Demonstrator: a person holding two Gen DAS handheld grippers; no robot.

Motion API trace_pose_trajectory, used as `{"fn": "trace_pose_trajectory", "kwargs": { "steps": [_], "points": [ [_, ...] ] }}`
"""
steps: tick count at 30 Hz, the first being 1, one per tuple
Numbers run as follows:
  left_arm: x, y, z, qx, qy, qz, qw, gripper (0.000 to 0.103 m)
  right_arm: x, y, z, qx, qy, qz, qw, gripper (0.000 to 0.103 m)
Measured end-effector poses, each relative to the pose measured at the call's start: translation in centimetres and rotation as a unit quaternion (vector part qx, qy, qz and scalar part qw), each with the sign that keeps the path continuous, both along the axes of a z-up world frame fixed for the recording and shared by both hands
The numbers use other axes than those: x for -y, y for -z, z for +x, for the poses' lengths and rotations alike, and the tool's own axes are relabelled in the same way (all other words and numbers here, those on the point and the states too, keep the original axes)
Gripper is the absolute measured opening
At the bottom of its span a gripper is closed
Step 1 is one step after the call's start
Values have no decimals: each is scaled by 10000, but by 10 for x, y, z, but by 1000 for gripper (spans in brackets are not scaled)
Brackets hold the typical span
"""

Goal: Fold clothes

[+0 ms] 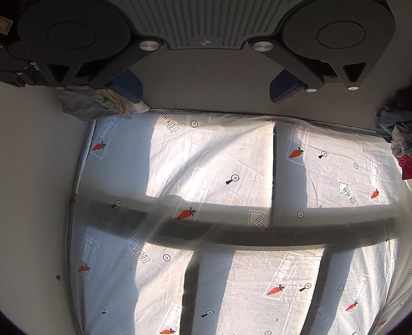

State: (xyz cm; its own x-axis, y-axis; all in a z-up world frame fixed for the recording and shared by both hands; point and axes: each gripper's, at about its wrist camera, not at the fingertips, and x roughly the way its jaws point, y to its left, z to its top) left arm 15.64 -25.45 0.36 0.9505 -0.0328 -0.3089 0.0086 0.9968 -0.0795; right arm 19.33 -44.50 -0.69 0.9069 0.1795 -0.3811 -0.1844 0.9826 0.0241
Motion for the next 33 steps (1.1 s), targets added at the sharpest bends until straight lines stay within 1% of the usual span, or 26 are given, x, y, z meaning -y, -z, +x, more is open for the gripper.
{"fn": "trace_pose_trajectory", "kwargs": {
  "steps": [3,8,10,14,16,21,26,30,33],
  "points": [
    [-46,-2,-19,-45,-67,227,9997,103,-46,-1,-19,-80,10,146,9999,103],
    [-132,-4,-42,-158,-182,264,9994,103,-125,1,-56,-118,-97,165,9997,103],
    [-156,-2,-48,-243,-157,249,9993,103,-150,4,-68,-143,-37,175,9997,103],
    [-198,-3,-69,-298,-124,491,9983,103,-193,9,-89,-389,288,198,9986,103],
    [-216,-1,-79,-392,-143,526,9977,103,-210,10,-104,-433,377,224,9981,103],
    [-245,6,-101,-728,-171,475,9961,103,-243,13,-132,-599,420,24,9973,103],
    [-262,10,-120,-834,-23,290,9961,103,-257,11,-153,-592,518,-95,9969,103],
    [-265,12,-130,-812,-31,396,9959,103,-260,13,-165,-599,607,-89,9963,103],
    [-268,15,-134,-904,-40,380,9952,103,-263,13,-173,-555,651,-87,9963,103]
  ]
}}
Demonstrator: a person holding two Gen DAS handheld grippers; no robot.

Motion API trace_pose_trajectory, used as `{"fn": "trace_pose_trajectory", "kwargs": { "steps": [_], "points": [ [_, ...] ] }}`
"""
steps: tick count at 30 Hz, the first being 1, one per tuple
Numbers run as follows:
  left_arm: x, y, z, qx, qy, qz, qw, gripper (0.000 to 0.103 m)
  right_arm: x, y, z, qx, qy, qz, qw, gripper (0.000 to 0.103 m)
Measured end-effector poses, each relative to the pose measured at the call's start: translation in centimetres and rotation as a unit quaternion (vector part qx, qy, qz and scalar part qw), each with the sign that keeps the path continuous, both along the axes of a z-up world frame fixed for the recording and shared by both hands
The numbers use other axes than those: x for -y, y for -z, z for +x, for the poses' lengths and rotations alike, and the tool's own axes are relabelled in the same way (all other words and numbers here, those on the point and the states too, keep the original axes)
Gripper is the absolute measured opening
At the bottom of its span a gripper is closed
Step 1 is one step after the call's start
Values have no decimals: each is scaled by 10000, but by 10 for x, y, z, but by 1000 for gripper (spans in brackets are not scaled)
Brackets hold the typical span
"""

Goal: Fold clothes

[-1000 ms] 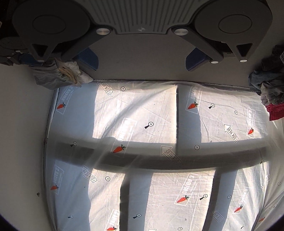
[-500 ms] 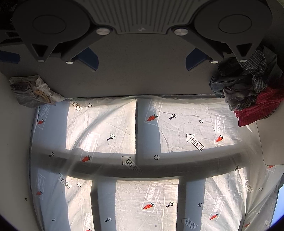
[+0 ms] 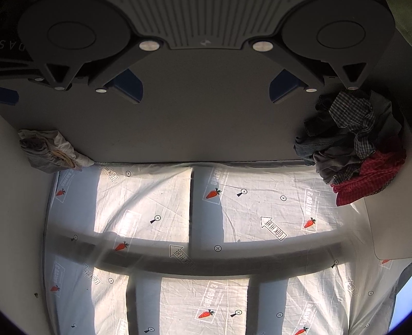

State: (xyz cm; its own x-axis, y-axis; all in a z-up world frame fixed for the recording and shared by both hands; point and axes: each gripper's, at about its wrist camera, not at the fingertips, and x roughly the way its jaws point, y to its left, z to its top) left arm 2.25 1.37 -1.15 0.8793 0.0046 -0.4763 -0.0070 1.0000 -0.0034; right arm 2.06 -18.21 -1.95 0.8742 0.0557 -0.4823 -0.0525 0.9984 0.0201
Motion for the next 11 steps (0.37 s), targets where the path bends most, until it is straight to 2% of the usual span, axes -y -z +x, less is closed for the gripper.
{"fn": "trace_pose_trajectory", "kwargs": {
  "steps": [11],
  "points": [
    [-5,3,-15,-27,61,-11,10000,103,-4,0,-17,40,-11,9,10000,103]
  ]
}}
